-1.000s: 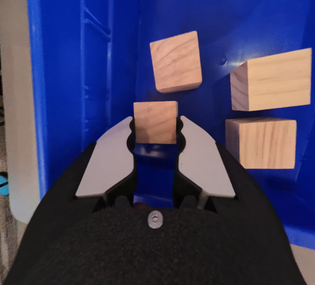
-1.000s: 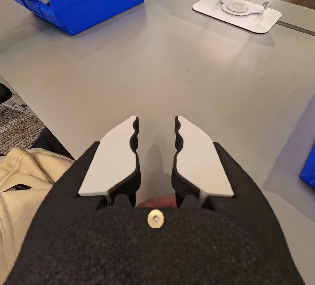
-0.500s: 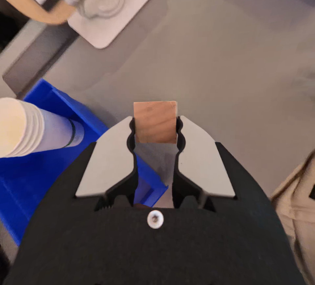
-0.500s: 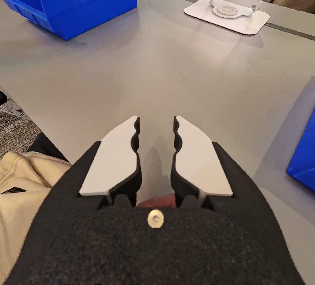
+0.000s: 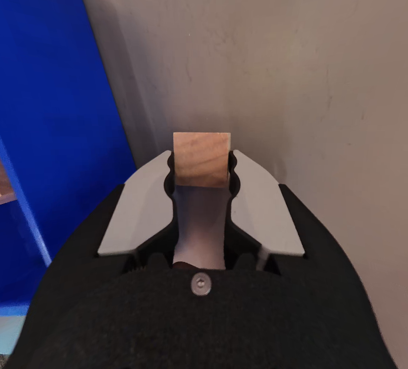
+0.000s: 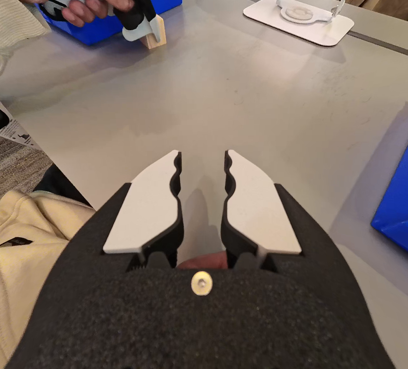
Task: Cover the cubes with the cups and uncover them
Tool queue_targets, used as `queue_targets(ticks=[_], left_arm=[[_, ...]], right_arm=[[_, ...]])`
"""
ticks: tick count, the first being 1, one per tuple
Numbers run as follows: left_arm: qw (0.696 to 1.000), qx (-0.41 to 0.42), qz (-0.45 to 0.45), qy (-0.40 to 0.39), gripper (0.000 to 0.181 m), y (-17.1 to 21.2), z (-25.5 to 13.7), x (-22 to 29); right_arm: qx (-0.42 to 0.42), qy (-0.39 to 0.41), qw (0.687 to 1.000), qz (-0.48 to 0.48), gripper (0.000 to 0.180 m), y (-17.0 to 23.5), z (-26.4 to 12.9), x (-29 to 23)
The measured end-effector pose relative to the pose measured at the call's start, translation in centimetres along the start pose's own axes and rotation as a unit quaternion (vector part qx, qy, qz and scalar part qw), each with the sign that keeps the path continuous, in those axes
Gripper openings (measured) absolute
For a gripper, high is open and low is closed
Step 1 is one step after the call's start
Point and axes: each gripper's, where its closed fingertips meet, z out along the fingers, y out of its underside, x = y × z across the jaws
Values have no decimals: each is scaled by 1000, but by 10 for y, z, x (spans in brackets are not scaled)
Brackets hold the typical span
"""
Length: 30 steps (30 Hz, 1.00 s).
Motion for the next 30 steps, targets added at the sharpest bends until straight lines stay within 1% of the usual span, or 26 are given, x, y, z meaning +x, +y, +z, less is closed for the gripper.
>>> queue_targets(ticks=[1,3,5,7,9,10,12,14,15,18,20,23,25,29,30], left_arm=[[1000,1,0,3,48,0,-1,1],[1000,21,10,7,64,0,-14,5],[997,76,22,-6,65,-2,-46,0],[990,141,15,11,64,6,-91,-8],[983,183,-18,23,58,27,-129,-32],[980,193,-43,22,58,41,-141,-48],[974,208,-91,15,58,67,-148,-81],[972,194,-128,13,59,82,-134,-109],[973,180,-143,19,61,83,-123,-120],[976,136,-168,-4,62,61,-87,-159],[978,94,-186,15,62,41,-61,-174],[978,37,-207,-1,62,24,-29,-199],[976,-5,-217,-9,65,27,-12,-209],[972,-37,-229,-15,62,39,13,-212],[972,-37,-231,-8,53,41,18,-209]], right_arm=[[0,0,1000,1,36,0,0,1],[0,2,1000,2,36,0,0,2],[-2,3,1000,3,36,1,0,4],[-2,3,1000,5,36,2,0,5],[-3,3,1000,4,36,2,0,5],[-4,4,1000,2,36,3,0,5],[-7,3,1000,-1,36,4,2,3],[-11,2,1000,-3,36,5,4,1],[-13,1,1000,-5,36,6,6,0],[-19,1,1000,-12,36,8,8,-4],[-18,-1,1000,-18,36,7,8,-7],[-21,-6,1000,-20,36,9,11,-8],[-30,-10,999,-17,36,13,13,-8],[-32,-12,999,-16,37,13,12,-7],[-31,-11,999,-17,37,13,11,-6]])
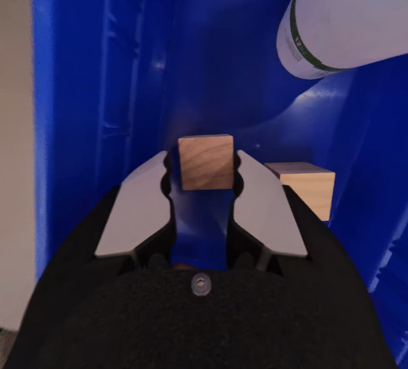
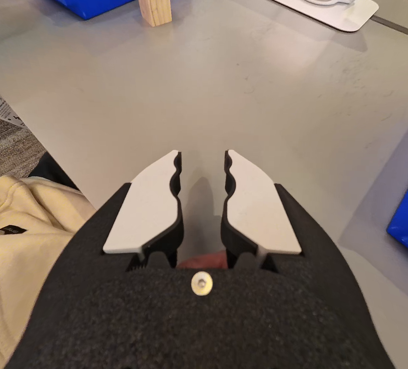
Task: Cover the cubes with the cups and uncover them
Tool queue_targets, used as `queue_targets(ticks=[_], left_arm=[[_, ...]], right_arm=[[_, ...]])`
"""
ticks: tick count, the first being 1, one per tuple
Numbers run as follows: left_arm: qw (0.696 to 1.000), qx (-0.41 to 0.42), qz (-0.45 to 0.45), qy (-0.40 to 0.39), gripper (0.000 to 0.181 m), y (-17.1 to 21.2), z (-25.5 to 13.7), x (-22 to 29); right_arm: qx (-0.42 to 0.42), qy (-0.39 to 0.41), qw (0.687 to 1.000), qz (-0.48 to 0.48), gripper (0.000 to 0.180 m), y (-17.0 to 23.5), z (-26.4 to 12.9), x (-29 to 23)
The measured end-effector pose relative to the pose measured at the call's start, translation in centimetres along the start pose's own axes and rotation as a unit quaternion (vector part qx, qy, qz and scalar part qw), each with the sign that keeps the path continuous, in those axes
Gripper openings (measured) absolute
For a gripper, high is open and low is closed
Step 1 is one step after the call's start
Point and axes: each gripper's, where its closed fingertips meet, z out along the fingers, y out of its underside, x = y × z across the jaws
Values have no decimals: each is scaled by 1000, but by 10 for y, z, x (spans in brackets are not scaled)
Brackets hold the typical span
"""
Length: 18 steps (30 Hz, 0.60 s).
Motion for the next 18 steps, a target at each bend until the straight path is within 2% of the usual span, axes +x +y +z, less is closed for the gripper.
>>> queue_targets(ticks=[1,4,7,10,12,14,16,18], left_arm=[[1000,5,-2,11,45,1,2,3],[999,24,9,31,45,2,-15,7],[992,111,42,44,45,-11,-79,21],[970,182,121,107,45,0,-154,85],[948,186,193,174,45,30,-180,150],[934,173,253,181,45,61,-174,203],[925,122,319,168,45,92,-138,246],[922,71,345,163,45,105,-102,275]], right_arm=[[0,2,1000,-2,37,0,-1,1],[5,5,1000,-1,36,-2,-3,2],[4,6,1000,1,36,-2,-2,3],[-1,8,1000,-2,36,0,0,3],[-1,8,1000,-5,36,-1,0,2],[2,10,1000,-8,36,-3,-2,1],[7,12,1000,-9,36,-4,-4,1],[11,10,1000,-9,36,-5,-7,1]])
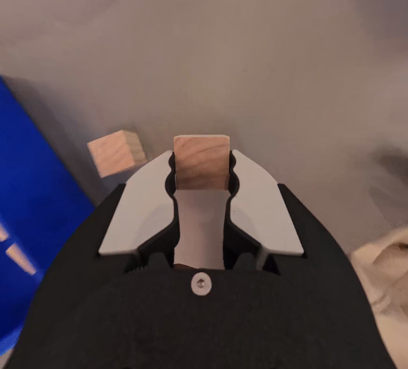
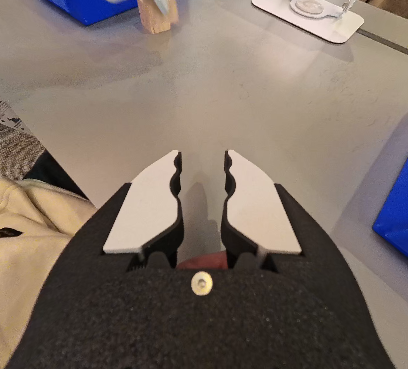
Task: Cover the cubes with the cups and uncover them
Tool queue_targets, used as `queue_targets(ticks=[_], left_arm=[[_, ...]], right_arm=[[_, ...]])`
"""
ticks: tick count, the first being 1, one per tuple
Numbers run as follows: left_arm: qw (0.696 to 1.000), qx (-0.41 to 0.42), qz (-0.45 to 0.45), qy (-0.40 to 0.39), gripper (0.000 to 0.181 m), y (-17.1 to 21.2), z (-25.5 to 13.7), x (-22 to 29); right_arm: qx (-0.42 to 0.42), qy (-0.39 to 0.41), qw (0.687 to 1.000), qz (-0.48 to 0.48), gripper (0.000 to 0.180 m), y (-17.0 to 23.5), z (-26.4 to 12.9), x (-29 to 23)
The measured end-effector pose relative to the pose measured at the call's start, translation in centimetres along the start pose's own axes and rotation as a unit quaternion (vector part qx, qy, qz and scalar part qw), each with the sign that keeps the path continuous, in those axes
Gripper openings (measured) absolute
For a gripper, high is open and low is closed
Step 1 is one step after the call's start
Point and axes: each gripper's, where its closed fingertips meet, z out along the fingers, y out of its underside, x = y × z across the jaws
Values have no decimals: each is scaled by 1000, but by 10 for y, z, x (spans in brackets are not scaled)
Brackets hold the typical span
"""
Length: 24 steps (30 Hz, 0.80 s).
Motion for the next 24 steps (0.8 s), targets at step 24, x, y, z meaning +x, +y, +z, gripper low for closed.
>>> queue_targets(ticks=[24], left_arm=[[985,116,-86,-90,69,96,-80,-36]], right_arm=[[-2,0,1000,8,36,2,-1,7]])
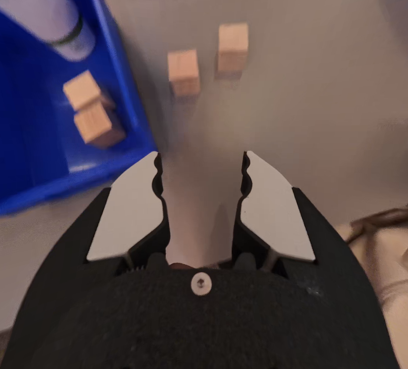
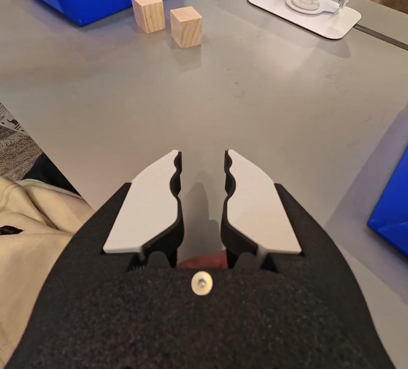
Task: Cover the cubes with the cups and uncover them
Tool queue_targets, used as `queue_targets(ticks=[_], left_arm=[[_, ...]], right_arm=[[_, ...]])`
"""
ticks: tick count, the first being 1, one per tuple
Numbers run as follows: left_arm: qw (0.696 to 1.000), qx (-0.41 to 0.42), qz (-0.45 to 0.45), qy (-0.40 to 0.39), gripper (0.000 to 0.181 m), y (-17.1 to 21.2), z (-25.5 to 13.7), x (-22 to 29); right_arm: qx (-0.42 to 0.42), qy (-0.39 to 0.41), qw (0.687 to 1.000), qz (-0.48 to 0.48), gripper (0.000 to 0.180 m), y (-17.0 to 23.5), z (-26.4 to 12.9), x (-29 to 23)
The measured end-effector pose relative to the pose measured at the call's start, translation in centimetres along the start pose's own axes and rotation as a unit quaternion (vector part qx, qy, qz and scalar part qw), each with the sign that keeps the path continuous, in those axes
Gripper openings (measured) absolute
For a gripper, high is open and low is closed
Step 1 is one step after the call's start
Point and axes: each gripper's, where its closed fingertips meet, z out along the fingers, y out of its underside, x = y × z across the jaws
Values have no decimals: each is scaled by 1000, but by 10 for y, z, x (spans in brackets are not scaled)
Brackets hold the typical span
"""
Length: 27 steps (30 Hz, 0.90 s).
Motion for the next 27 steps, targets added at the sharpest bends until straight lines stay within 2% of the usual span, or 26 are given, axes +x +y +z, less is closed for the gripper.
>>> queue_targets(ticks=[3,6,10,13,17,20,23,25,27], left_arm=[[999,-7,-52,0,67,58,-12,-11],[995,11,-96,13,63,73,-16,-18],[995,17,-99,17,63,49,-10,-37],[994,12,-101,-31,63,14,0,-79],[990,-43,-124,-45,62,-29,45,-128],[979,-133,-147,-47,68,-33,94,-152],[967,-199,-155,-18,66,-27,131,-150],[960,-233,-151,-23,48,-16,141,-153],[962,-227,-154,-9,48,-18,137,-151]], right_arm=[[-5,1,1000,-7,36,1,3,-4],[-11,1,1000,-13,36,3,6,-9],[-14,2,1000,-26,36,4,8,-13],[-14,-1,1000,-22,36,5,8,-12],[-15,-2,1000,-16,36,5,8,-8],[-10,0,1000,-13,36,3,6,-6],[-10,-1,1000,-13,36,3,5,-6],[-13,0,1000,-13,36,4,6,-5],[-12,-1,1000,-13,36,5,5,-5]])
